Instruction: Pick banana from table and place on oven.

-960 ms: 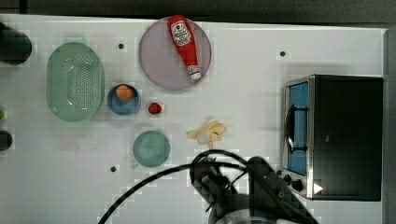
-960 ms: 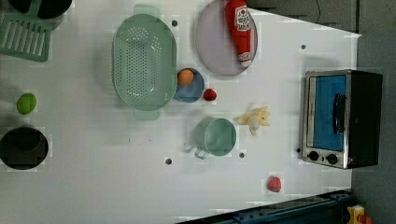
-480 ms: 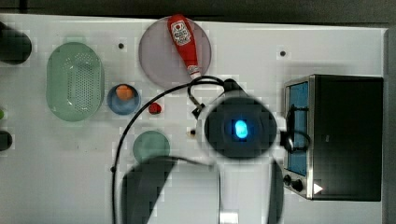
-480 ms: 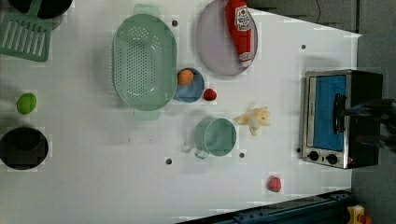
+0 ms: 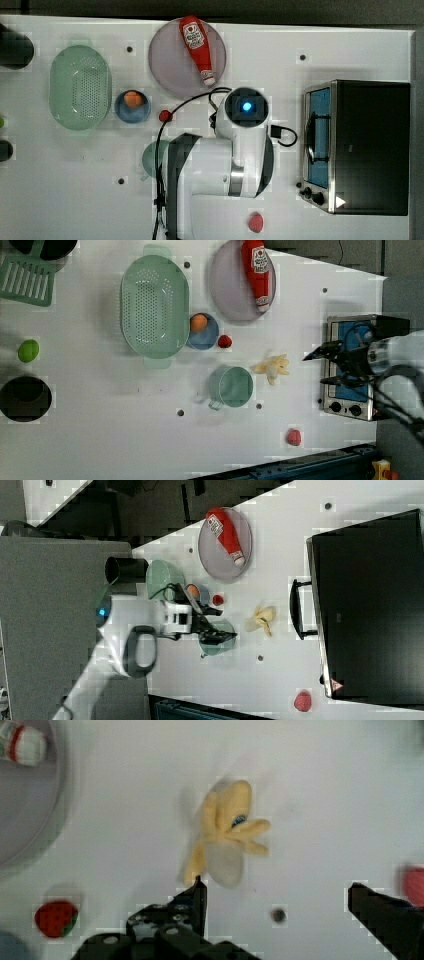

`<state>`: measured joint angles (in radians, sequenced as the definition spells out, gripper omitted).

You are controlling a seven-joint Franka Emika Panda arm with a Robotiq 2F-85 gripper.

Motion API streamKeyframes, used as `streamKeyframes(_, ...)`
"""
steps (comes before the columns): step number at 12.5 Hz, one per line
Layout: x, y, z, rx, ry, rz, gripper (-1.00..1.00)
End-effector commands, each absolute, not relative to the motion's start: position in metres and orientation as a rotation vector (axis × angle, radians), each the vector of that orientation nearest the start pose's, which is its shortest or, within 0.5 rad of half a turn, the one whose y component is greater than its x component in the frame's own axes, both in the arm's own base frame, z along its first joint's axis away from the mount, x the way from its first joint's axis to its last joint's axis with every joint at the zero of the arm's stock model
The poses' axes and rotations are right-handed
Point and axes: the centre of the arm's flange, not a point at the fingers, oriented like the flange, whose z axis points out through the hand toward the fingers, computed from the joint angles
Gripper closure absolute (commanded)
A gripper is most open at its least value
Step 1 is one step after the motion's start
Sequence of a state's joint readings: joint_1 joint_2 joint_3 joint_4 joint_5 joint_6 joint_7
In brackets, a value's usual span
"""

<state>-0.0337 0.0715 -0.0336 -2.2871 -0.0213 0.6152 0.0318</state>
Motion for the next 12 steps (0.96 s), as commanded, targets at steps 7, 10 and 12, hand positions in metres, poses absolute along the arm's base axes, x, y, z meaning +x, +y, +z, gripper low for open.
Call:
streamKeyframes(7, 0.481, -0.025, 0.199, -2.891, 1.365, 0.129, -1.0)
streamKeyframes(10, 0.478, -0.023, 0.167, -2.895, 1.357, 0.13, -1.0)
streamKeyframes(12, 0.477, -0.021, 0.156, -2.896, 1.351, 0.128, -0.69)
